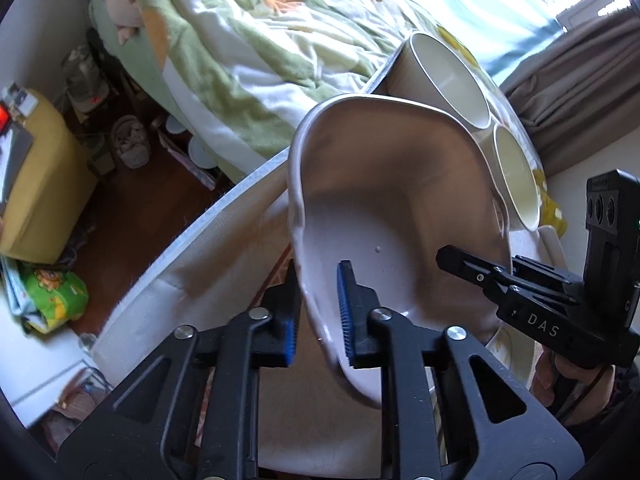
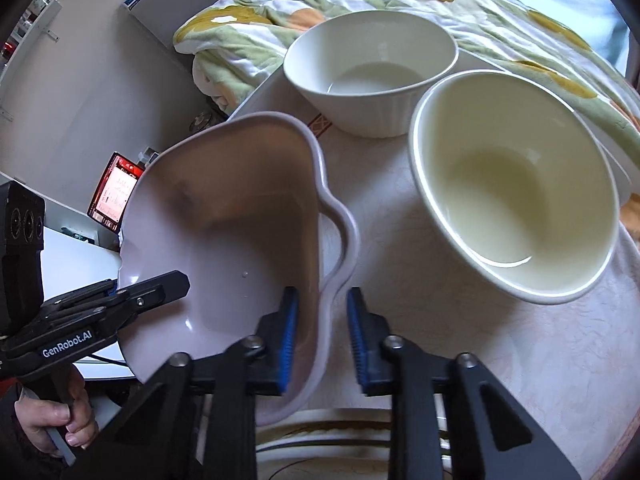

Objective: Organize plates and bowls
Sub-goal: 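Grasp the rim of the mauve square dish with both grippers, then lift the mauve dish with both grippers and carry it over the orange runner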

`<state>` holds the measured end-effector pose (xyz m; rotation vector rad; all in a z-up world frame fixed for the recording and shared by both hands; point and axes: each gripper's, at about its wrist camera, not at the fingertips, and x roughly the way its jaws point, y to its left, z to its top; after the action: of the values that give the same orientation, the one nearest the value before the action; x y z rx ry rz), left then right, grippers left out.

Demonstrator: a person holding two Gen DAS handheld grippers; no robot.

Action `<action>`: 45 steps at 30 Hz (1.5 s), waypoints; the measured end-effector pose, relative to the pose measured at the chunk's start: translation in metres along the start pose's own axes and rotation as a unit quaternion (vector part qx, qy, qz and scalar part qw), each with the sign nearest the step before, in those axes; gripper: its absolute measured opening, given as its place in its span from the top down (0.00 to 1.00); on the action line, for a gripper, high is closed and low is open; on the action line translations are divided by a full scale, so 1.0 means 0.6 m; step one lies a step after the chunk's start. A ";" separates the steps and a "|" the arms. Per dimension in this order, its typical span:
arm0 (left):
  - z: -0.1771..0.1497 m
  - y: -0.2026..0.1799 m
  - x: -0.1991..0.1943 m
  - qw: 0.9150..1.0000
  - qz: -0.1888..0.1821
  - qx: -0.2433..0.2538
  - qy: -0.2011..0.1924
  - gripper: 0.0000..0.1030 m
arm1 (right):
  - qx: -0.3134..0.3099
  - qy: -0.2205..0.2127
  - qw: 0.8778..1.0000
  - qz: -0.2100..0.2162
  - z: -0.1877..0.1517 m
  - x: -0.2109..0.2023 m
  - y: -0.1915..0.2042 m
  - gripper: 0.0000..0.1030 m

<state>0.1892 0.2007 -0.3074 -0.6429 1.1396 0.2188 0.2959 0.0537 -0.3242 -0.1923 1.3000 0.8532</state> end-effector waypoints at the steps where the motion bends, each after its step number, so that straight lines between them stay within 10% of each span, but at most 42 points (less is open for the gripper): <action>1: 0.001 -0.001 -0.001 1.000 0.003 0.005 -0.004 0.87 | 0.000 -0.001 1.000 -0.001 0.000 0.001 0.003 0.88; 15: 0.013 -0.072 -0.099 0.993 0.003 0.111 -0.033 0.87 | 0.066 -0.084 0.994 0.003 -0.047 -0.103 0.025 0.88; 26: -0.077 -0.285 -0.160 0.968 -0.057 0.240 -0.035 0.87 | 0.143 -0.172 0.973 -0.065 -0.202 -0.292 -0.023 0.88; 37: -0.264 -0.518 -0.060 0.939 -0.120 0.320 0.049 0.87 | 0.256 -0.176 0.939 -0.146 -0.436 -0.410 -0.162 0.88; 45: -0.361 -0.590 0.051 0.932 -0.118 0.333 0.085 0.87 | 0.304 -0.155 0.927 -0.152 -0.552 -0.397 -0.280 0.88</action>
<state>0.2029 -0.2128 -0.2630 -0.1854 1.1973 -0.4284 0.1470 -0.3571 -0.2649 0.2237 1.1376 0.1775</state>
